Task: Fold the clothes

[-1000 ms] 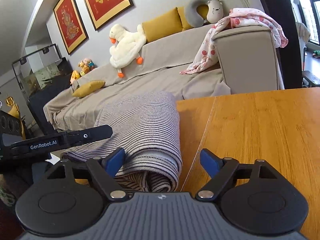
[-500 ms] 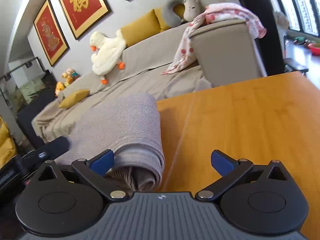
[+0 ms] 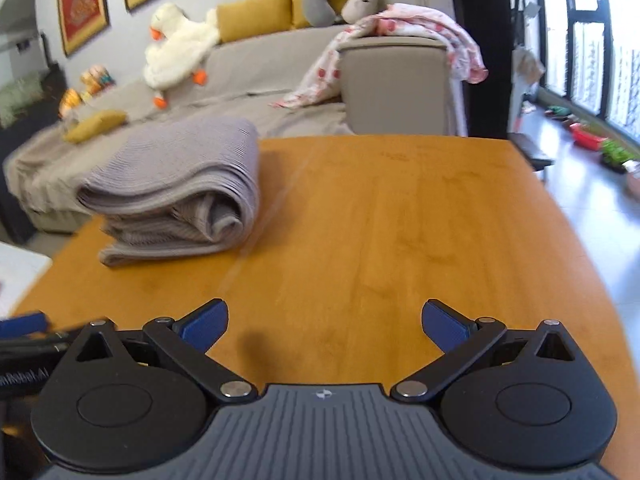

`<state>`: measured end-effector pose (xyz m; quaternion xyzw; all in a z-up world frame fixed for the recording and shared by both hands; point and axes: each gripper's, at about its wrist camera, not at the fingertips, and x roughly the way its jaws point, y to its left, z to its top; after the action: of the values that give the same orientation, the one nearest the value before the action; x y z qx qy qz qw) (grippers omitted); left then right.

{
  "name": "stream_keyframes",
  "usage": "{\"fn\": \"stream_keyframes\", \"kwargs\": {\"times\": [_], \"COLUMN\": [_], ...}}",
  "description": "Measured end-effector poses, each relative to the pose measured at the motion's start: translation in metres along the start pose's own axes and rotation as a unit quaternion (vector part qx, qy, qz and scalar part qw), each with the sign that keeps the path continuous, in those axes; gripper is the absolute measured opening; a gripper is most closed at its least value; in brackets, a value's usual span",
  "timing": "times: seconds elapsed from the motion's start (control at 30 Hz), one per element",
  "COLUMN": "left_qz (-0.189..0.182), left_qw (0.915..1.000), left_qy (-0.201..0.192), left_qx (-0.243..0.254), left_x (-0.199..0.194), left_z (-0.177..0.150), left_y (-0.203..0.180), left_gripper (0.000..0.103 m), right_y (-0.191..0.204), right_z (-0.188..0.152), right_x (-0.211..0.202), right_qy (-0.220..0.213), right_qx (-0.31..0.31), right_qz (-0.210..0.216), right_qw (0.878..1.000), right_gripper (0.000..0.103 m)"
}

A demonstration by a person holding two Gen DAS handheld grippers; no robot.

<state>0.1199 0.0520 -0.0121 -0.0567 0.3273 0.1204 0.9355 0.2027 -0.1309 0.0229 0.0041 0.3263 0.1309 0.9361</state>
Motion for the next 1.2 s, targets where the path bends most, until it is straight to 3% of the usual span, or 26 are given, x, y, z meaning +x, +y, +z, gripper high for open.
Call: {"fn": "stream_keyframes", "kwargs": {"times": [0.07,0.3,1.2], "left_qz": [0.016,0.013,0.013], "left_qw": [0.9998,0.9998,0.9998], "left_qy": [0.005,0.008,0.008], "left_qx": [0.013,0.012,0.012], "left_x": [0.007,0.018,0.02], "left_z": [0.006,0.014,0.015], "left_y": [-0.005,-0.004,-0.004], "left_gripper": [0.103,0.103,0.103], "right_y": [0.002,0.005,0.009], "right_z": [0.001,0.013,0.01], "right_x": [0.007,0.022,0.018], "right_qy": [0.012,0.016,0.017], "right_qx": [-0.023,-0.056,-0.063], "right_qz": [-0.038,0.001,0.011], "right_qw": [0.999,0.998,0.998], "right_gripper": [0.103,0.103,0.103]}}
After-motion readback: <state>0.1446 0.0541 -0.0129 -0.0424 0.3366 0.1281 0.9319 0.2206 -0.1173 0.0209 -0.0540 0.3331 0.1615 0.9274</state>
